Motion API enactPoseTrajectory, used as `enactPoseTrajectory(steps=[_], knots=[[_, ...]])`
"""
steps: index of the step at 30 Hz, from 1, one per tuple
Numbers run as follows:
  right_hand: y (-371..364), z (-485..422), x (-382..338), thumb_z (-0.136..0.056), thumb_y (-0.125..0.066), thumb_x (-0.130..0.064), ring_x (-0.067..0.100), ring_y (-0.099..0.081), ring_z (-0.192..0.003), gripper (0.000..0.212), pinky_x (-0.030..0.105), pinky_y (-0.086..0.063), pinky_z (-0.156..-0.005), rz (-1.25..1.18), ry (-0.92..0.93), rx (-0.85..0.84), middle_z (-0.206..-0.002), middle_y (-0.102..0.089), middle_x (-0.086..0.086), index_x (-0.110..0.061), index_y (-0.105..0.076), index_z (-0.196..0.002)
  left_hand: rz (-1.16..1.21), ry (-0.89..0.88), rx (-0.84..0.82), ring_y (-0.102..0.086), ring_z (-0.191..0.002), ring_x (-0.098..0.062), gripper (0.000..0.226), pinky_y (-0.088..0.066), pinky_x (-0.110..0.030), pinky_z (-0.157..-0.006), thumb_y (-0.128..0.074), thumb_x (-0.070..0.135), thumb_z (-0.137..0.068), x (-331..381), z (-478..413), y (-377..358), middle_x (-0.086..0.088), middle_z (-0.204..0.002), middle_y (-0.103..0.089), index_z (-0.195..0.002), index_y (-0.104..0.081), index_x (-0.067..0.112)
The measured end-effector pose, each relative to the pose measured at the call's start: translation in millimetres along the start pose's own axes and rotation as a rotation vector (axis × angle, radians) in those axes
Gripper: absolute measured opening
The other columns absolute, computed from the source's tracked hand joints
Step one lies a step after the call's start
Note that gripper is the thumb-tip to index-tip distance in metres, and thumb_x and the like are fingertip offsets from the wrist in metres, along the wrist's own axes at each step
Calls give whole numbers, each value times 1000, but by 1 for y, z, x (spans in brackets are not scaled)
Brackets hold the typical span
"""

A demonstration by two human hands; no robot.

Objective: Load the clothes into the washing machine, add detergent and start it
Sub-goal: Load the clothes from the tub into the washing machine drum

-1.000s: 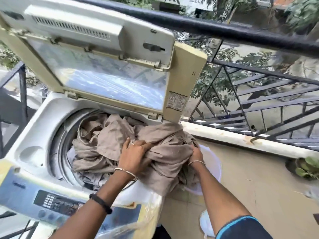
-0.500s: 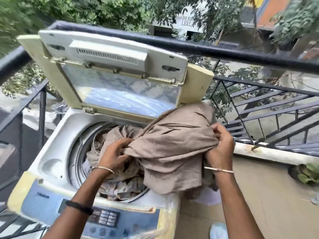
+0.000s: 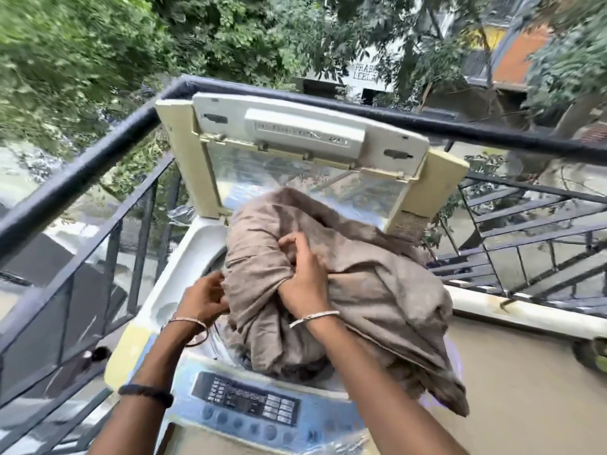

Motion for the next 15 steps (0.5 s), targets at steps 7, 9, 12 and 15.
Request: enactPoseTrajectory(steps=[7,9,12,15], knots=[[-138,53,141,-81,-58,-8,38,-52,-122,71,41,-44,-103,488,-302,-568,-138,-44,16,-22,-35,-147,59,-114,36,-64,-101,-22,52,-51,-35,-91,-75,8,-69,-27,3,19,-3,-108,-65,-113,-57,28],[-146,54,165,-84,-62,-12,40,-50,-125,71,41,-42,-106,539,-357,-688,-140,-43,21,-17,-32,-148,-61,-204,-45,-59,-108,-15,57,-45,-30,-96,-75,26,-69,-14,3,2,2,-118,-61,-123,-56,25],[-138,45,168,-82,-67,-19,37,-51,-126,65,36,-41,-105,525,-357,-802,-136,-51,25,-8,-41,-141,-246,-289,-181,-49,-124,-17,78,-33,-21,-102,-56,50,-63,-1,-3,-32,-2,-133,-54,-135,-49,18],[-114,48,140,-86,-62,-20,37,-55,-120,50,37,-44,-99,437,-256,-880,-129,-57,26,1,-52,-130,-332,-274,-354,-41,-135,-23,99,-30,-28,-112,-47,59,-54,-10,-18,-78,-8,-145,-44,-143,-37,18]])
Point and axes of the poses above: each hand's wrist, its own z-axis away from the middle knuckle, its own y-axis out of the back of the hand, x = y × z, the point moved 7 cm from there along -z, towards the middle knuckle
